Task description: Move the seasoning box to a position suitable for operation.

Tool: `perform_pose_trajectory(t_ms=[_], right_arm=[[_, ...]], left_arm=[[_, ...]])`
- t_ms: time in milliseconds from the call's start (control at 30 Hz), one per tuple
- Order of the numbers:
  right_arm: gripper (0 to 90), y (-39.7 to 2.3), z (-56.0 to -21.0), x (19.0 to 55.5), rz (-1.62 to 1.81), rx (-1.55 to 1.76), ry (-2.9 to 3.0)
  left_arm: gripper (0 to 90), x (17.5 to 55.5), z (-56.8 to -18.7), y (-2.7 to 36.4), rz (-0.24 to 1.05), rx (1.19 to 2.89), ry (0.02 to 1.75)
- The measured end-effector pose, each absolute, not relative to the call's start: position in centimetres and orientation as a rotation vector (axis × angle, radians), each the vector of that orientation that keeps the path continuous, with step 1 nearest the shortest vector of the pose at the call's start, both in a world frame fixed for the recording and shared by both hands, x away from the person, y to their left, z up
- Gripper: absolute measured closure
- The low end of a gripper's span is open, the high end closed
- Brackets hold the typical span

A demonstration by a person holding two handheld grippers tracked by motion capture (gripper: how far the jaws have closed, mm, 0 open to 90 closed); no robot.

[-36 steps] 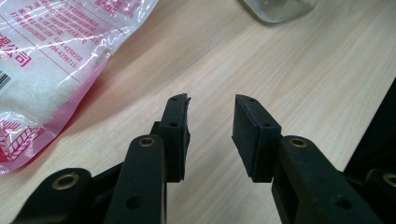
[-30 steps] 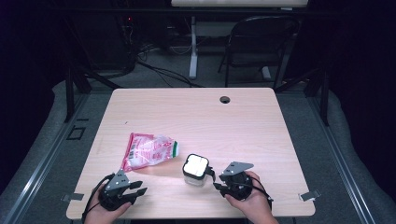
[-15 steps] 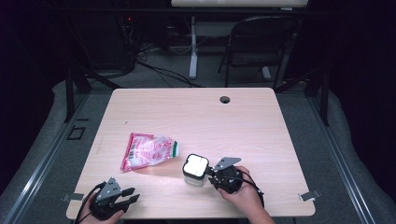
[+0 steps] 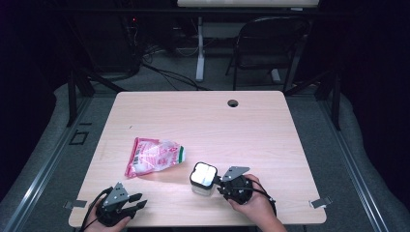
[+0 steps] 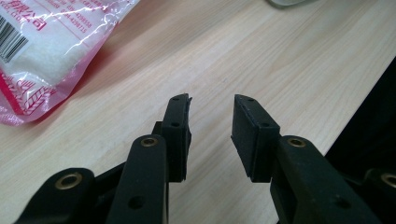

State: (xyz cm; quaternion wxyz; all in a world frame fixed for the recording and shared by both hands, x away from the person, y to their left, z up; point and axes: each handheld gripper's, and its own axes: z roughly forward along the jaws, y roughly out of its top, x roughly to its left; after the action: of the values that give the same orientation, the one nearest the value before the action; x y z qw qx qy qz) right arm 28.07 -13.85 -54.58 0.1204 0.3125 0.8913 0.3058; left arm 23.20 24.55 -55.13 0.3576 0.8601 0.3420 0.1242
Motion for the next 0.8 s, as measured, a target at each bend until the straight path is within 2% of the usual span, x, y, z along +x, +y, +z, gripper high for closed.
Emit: perform_pose_trajectory(t_ms=[467, 800], right_arm=[[74.2, -14.6, -54.6, 26.4, 0.929, 0.723, 2.705], [72.6, -15.9, -54.7, 27.0, 0.967, 0.843, 2.665]], left_arm=[[66.8, 24.2, -55.2, 23.0, 0.308, 2.240, 0.822], [66.8, 24.0, -55.0, 23.4, 0.322, 2.233, 0.827]])
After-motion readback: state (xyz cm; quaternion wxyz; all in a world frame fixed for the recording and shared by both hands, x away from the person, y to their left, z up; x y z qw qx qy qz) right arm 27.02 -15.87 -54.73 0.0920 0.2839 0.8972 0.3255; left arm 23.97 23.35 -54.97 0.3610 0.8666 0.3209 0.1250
